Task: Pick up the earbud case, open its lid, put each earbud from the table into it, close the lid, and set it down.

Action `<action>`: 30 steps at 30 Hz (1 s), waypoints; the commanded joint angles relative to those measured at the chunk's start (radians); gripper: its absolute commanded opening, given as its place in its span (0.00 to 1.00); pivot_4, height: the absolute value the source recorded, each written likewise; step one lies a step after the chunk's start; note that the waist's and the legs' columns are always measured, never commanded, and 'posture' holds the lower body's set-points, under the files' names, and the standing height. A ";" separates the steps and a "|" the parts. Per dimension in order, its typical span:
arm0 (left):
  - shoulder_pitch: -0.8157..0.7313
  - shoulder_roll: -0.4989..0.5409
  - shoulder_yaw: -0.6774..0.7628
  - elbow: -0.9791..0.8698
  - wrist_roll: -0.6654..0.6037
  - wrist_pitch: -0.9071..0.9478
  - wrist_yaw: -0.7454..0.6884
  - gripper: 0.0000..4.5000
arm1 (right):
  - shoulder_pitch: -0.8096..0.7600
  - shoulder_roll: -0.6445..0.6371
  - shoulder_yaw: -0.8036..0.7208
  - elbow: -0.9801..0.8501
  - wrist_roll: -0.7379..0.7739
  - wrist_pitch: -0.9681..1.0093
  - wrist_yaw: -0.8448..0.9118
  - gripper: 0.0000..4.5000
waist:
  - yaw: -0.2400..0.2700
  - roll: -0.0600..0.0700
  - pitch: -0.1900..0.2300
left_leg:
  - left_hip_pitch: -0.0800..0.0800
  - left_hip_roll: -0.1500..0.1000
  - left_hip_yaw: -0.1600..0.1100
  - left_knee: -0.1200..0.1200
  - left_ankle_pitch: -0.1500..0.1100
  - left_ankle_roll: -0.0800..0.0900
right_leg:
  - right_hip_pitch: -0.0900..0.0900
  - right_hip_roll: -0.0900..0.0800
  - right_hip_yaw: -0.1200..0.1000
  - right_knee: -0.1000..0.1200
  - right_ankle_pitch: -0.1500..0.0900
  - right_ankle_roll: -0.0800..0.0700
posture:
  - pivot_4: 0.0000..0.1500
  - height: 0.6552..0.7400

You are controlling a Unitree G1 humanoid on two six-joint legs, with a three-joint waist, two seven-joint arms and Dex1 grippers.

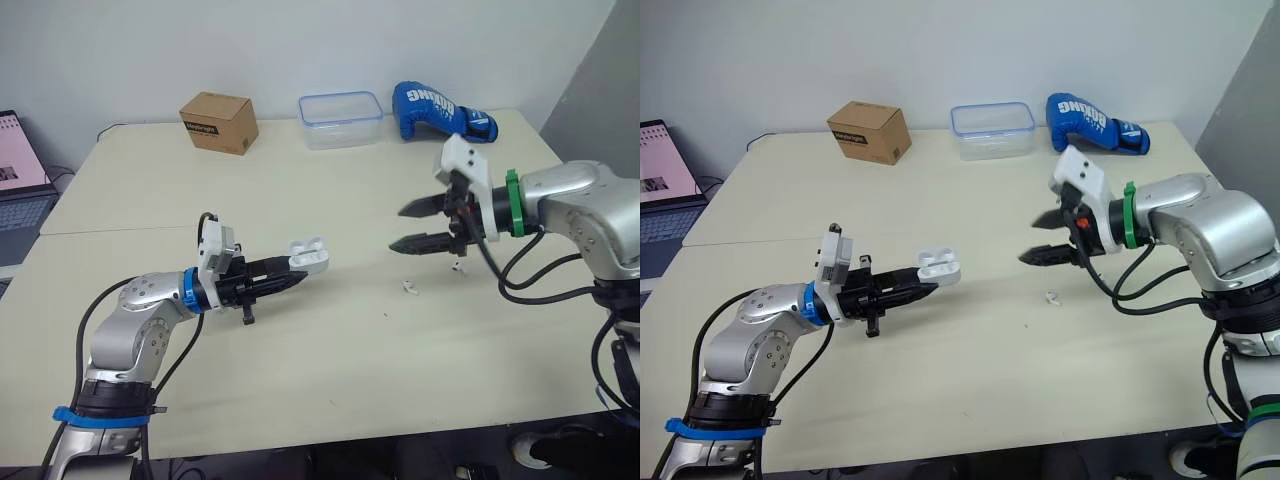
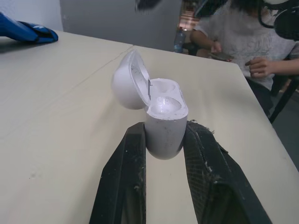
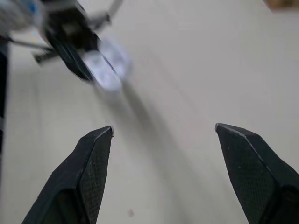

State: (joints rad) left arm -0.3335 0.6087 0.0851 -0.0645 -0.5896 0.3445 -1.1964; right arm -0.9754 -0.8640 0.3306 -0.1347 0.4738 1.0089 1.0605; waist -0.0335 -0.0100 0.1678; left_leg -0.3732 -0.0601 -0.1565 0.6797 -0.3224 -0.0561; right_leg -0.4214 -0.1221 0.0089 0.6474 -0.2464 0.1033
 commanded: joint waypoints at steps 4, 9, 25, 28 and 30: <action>-0.056 0.002 0.002 0.007 0.002 -0.034 -0.022 0.17 | -0.127 0.074 0.179 0.048 -0.161 0.095 -0.034 0.81 | -0.015 0.000 0.000 | 0.000 0.001 0.000 -0.001 0.000 0.000 | -0.001 0.000 0.000 0.000 0.000 0.000 | 1.00 0.89; -0.063 -0.006 -0.007 -0.006 -0.004 -0.025 -0.015 0.17 | -0.036 0.104 0.227 -0.024 -0.204 0.155 -0.100 0.81 | -0.010 0.000 0.000 | -0.003 0.000 -0.002 0.000 0.000 0.000 | -0.002 -0.001 -0.001 -0.002 0.000 0.000 | 1.00 0.89; -0.043 0.001 -0.011 -0.049 -0.016 0.009 -0.006 0.17 | 0.252 0.193 0.082 -0.105 -0.251 0.166 -0.371 0.81 | 0.001 -0.001 -0.001 | -0.002 0.000 -0.002 0.000 0.000 -0.001 | -0.002 0.000 -0.001 0.000 0.000 -0.001 | 1.00 0.89; -0.048 0.001 -0.011 -0.044 -0.014 0.012 -0.010 0.17 | 0.259 0.191 0.082 -0.108 -0.250 0.169 -0.370 0.81 | 0.001 -0.001 -0.001 | -0.002 0.000 -0.001 0.000 0.000 -0.001 | -0.001 0.000 0.000 0.000 0.000 -0.001 | 1.00 0.89; -0.047 0.001 -0.010 -0.042 -0.014 0.012 -0.012 0.17 | 0.264 0.187 0.083 -0.113 -0.248 0.171 -0.364 0.81 | 0.000 -0.001 -0.001 | -0.002 0.000 -0.002 0.000 0.000 -0.001 | -0.001 0.000 -0.001 0.000 0.000 -0.001 | 1.00 0.89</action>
State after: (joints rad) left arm -0.3718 0.6010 0.0691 -0.0776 -0.5895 0.3636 -1.1997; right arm -0.7146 -0.6666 0.4436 -0.2136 0.2234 1.1848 0.6953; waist -0.0332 -0.0114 0.1666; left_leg -0.3748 -0.0603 -0.1580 0.6798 -0.3220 -0.0569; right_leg -0.4227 -0.1223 0.0083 0.6469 -0.2459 0.1027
